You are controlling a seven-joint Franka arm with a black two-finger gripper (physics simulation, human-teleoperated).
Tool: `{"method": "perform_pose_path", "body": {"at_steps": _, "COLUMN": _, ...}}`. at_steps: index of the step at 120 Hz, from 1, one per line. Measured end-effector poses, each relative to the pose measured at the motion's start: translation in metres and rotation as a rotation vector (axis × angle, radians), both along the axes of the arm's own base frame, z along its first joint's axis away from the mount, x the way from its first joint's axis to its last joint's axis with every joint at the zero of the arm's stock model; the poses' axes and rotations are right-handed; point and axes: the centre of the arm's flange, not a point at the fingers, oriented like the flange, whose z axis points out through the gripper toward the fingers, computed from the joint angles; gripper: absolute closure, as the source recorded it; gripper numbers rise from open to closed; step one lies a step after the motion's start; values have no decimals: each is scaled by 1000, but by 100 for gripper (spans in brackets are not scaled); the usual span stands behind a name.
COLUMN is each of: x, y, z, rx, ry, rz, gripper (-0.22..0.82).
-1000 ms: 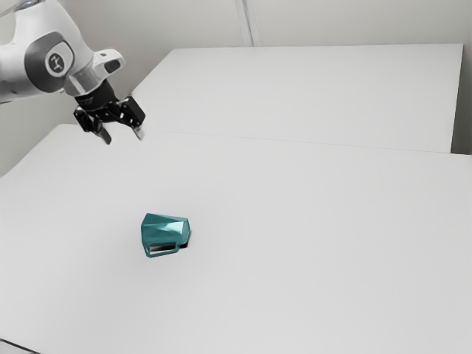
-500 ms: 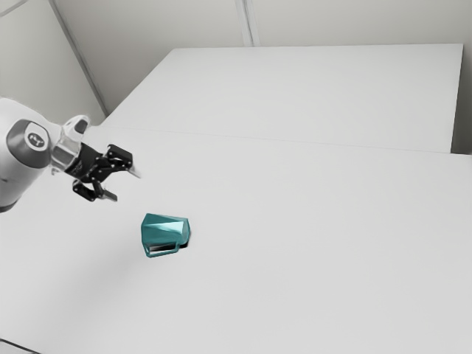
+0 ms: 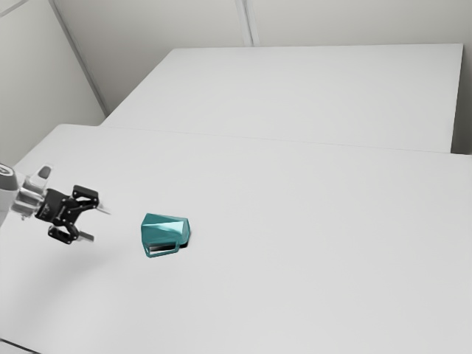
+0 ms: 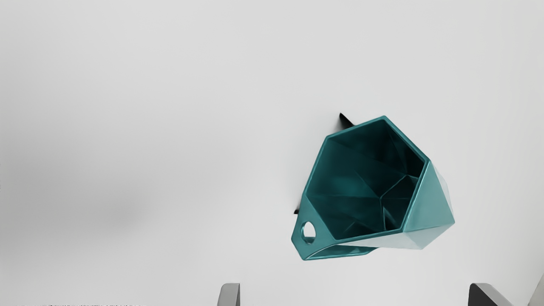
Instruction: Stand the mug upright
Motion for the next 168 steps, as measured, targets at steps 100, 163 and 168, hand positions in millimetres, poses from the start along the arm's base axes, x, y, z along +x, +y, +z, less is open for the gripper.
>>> {"method": "perform_pose_path", "body": {"at_steps": 100, "x": 55, "y": -41, "z": -43, "rx": -137, "ry": -186, "rz": -235, "gripper": 2}}
{"method": "perform_pose_path", "body": {"at_steps": 163, "x": 79, "y": -83, "z": -60, "rx": -157, "ry": -234, "rz": -320, "gripper": 6}}
{"method": "perform_pose_path", "body": {"at_steps": 168, "x": 79, "y": -84, "z": -61, "rx": -158, "ry": -236, "rz": -320, "gripper": 8}}
